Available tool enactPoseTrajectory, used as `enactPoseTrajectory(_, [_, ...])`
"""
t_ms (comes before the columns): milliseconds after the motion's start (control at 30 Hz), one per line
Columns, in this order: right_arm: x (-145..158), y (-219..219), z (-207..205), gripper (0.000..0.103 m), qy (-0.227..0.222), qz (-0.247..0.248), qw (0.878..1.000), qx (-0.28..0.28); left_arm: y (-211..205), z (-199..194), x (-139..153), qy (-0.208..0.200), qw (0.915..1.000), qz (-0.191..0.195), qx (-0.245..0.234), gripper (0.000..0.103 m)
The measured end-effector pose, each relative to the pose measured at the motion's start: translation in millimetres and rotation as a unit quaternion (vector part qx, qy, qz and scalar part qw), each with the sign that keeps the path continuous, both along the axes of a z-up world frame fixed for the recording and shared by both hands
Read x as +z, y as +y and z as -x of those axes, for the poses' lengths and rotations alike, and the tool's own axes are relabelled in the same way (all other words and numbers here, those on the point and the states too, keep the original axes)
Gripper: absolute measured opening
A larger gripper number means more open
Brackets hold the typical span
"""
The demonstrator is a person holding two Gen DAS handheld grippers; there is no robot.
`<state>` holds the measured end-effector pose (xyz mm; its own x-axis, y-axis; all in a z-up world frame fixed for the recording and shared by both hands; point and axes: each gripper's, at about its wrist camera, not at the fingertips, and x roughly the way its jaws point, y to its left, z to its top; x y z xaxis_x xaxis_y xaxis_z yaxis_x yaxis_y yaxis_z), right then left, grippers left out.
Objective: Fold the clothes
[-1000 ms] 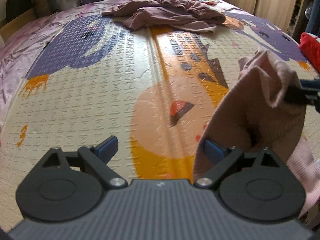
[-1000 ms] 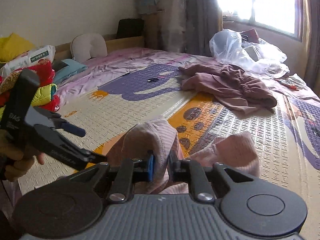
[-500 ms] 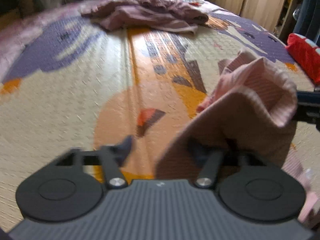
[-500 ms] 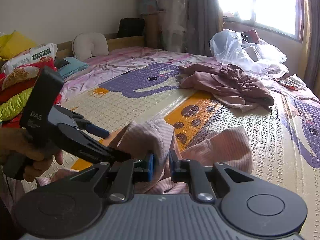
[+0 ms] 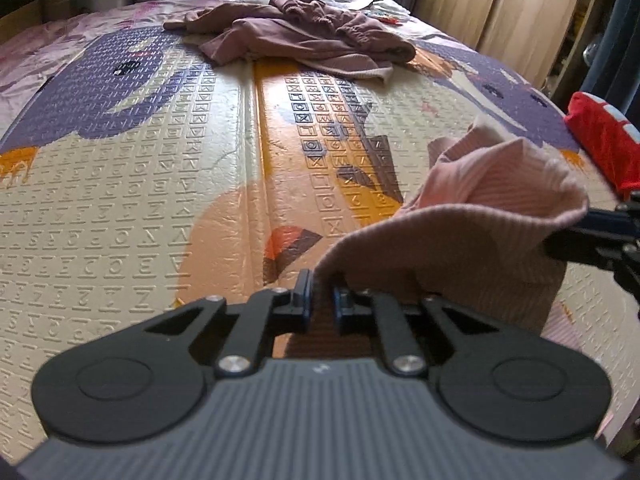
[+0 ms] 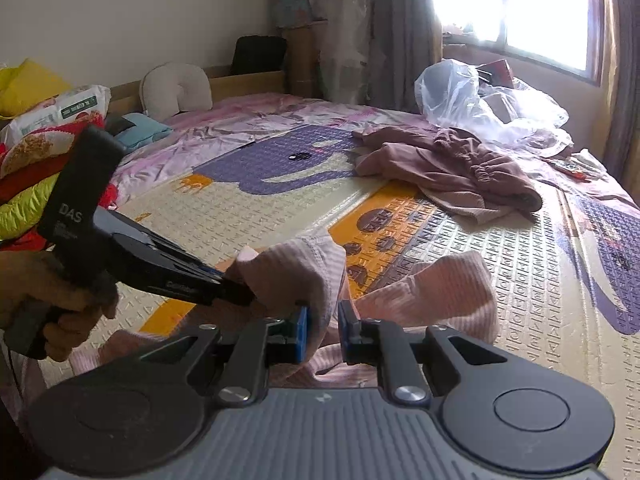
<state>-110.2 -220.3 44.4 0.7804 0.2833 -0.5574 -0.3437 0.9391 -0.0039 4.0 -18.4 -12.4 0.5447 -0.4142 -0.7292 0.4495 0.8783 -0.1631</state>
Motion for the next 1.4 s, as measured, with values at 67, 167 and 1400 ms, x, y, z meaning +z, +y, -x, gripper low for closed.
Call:
enactPoseTrajectory(67, [-0.4, -1.1, 0.1, 0.017, 0.0, 0.003, 1.0, -0.003, -0.1, 1.2, -0.2, -0.001, 1.0, -0.003, -0.002, 0.01])
enactPoseTrajectory(167, [-1.1, -1.9, 0.4, 0.017, 0.002, 0.003, 1.0, -0.006, -1.8, 2.5, -0.1, -0.005, 0.9999, -0.014, -0.005, 0.012])
enactPoseTrajectory(1400, [-17.7, -36.6, 89.5, 0.033, 0.03, 0.031, 0.992, -0.119, -8.6, 5.3, 41.1, -0.093, 0.9907, -0.005, 0.099, 0.012])
